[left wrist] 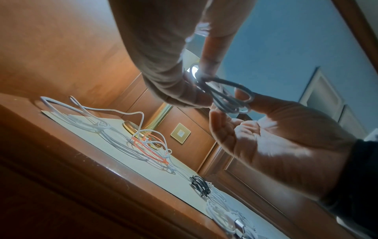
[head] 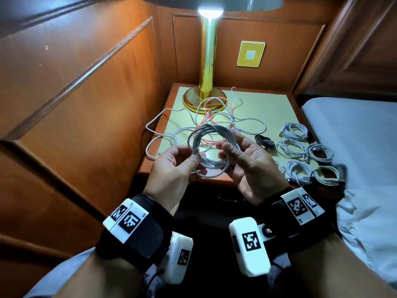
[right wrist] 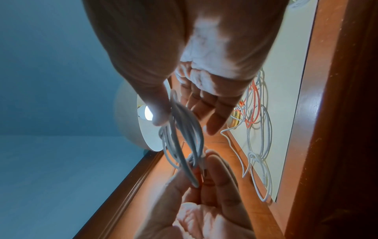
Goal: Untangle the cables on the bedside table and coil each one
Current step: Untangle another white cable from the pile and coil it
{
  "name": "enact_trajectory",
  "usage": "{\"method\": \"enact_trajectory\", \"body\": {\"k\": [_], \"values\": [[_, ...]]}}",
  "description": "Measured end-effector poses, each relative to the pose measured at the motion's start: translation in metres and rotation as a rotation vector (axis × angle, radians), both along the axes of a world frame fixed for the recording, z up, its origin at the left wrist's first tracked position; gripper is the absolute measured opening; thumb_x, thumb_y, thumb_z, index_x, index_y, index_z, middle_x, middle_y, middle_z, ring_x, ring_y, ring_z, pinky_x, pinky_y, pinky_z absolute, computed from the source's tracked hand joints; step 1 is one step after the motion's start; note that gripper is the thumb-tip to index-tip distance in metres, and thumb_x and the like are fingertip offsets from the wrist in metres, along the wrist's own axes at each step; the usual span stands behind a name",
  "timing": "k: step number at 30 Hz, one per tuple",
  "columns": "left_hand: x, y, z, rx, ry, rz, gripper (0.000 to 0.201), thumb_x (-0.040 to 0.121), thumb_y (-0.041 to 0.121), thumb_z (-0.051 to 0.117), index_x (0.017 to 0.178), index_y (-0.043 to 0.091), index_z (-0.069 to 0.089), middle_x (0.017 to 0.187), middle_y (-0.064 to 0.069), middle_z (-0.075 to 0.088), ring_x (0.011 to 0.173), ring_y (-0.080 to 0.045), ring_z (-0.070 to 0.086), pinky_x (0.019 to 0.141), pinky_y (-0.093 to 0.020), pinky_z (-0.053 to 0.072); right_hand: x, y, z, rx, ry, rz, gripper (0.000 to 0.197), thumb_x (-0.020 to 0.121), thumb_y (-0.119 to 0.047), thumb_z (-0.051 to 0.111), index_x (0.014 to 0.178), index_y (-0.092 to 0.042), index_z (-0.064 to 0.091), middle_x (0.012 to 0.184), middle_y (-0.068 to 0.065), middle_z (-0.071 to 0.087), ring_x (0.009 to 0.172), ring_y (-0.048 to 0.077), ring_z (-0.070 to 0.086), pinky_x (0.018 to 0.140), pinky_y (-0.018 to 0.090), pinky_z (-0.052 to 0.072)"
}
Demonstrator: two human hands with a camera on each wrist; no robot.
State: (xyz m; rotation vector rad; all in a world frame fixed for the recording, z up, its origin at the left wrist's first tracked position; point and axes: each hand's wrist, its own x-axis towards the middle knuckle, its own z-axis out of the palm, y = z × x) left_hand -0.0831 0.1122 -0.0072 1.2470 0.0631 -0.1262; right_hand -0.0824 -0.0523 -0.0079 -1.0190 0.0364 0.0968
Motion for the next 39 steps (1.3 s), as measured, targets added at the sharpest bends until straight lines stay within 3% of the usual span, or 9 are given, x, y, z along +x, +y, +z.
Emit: {"method": "enact_trajectory", "body": {"k": [5, 9, 13, 17, 21, 25, 30, 34, 39], "values": [[-0.003, 0.001, 0.005, -0.077, 0.068, 0.012, 0.023, 0.081, 0.007, 0.072, 0.101, 0.005, 0.060, 0.103, -0.025, 0.068, 0.067, -0.021, 0.065, 0.067, -0.031, 0.056, -0.003, -0.002, 0.000, -0.004, 0.038, 0.008, 0.059, 0.079, -0.009, 0.076, 0.134, -0.009, 0.054, 0.102, 0.009, 0.070, 0.083, 0.017, 0.066, 0.072, 0.032, 0.058], [-0.003, -0.002, 0.008, -0.140, 0.035, 0.022, 0.028, 0.069, 0.010, 0.074, 0.093, 0.006, 0.060, 0.092, -0.022, 0.067, 0.060, -0.022, 0.064, 0.061, -0.028, 0.057, -0.003, 0.001, 0.003, 0.001, 0.041, -0.053, 0.052, 0.082, -0.014, 0.070, 0.132, -0.008, 0.056, 0.099, 0.007, 0.073, 0.075, 0.014, 0.063, 0.065, 0.029, 0.055], [0.000, -0.002, 0.003, -0.132, 0.026, 0.019, 0.022, 0.082, 0.000, 0.069, 0.103, 0.002, 0.061, 0.088, -0.018, 0.065, 0.063, -0.024, 0.063, 0.063, -0.032, 0.057, -0.003, 0.004, 0.003, 0.004, 0.054, -0.059, 0.055, 0.078, -0.015, 0.067, 0.132, -0.010, 0.056, 0.097, 0.007, 0.073, 0.079, 0.017, 0.062, 0.072, 0.037, 0.052], [0.002, 0.000, -0.002, -0.033, 0.005, 0.037, 0.019, 0.091, -0.003, 0.063, 0.110, -0.002, 0.063, 0.092, -0.018, 0.068, 0.073, -0.027, 0.064, 0.068, -0.031, 0.057, -0.001, 0.004, 0.001, -0.062, 0.056, -0.012, 0.054, 0.080, -0.014, 0.076, 0.131, -0.012, 0.057, 0.100, 0.007, 0.073, 0.086, 0.019, 0.066, 0.068, 0.033, 0.056], [0.004, 0.003, -0.005, -0.036, 0.043, 0.117, 0.013, 0.092, 0.000, 0.064, 0.105, 0.000, 0.065, 0.106, -0.033, 0.067, 0.085, -0.035, 0.063, 0.080, -0.041, 0.055, -0.002, 0.001, -0.002, -0.093, 0.055, 0.111, 0.056, 0.075, -0.008, 0.070, 0.129, -0.017, 0.058, 0.107, 0.011, 0.072, 0.102, 0.025, 0.068, 0.078, 0.039, 0.056], [0.005, 0.003, -0.006, -0.079, 0.050, 0.090, 0.023, 0.091, 0.003, 0.066, 0.111, -0.006, 0.062, 0.113, -0.035, 0.064, 0.089, -0.034, 0.066, 0.082, -0.040, 0.058, -0.002, 0.001, -0.003, -0.086, 0.026, 0.076, 0.056, 0.078, 0.006, 0.072, 0.129, -0.012, 0.056, 0.102, 0.013, 0.071, 0.100, 0.026, 0.069, 0.075, 0.035, 0.060], [0.006, 0.003, -0.008, -0.045, 0.019, 0.031, 0.011, 0.090, -0.001, 0.065, 0.101, 0.000, 0.062, 0.099, -0.026, 0.062, 0.078, -0.032, 0.062, 0.078, -0.042, 0.056, -0.001, 0.004, -0.007, -0.257, -0.013, -0.032, 0.040, 0.092, 0.005, 0.059, 0.124, -0.018, 0.056, 0.105, 0.011, 0.074, 0.100, 0.025, 0.070, 0.077, 0.040, 0.058], [0.007, 0.003, -0.014, 0.143, -0.046, -0.026, 0.027, 0.079, 0.016, 0.075, 0.104, 0.010, 0.065, 0.106, -0.025, 0.068, 0.098, -0.045, 0.068, 0.091, -0.057, 0.055, -0.001, 0.005, -0.012, -0.480, -0.072, -0.068, 0.039, 0.095, 0.002, 0.059, 0.127, -0.019, 0.055, 0.107, 0.010, 0.074, 0.098, 0.020, 0.072, 0.068, 0.034, 0.058], [0.010, 0.005, -0.017, 0.208, -0.010, 0.018, 0.020, 0.091, 0.011, 0.071, 0.108, 0.010, 0.061, 0.100, -0.014, 0.072, 0.083, -0.023, 0.073, 0.069, -0.034, 0.058, -0.001, 0.004, -0.013, -0.580, -0.111, -0.017, 0.038, 0.099, 0.000, 0.054, 0.134, -0.014, 0.052, 0.108, 0.010, 0.074, 0.097, 0.014, 0.071, 0.075, 0.025, 0.057]]}}
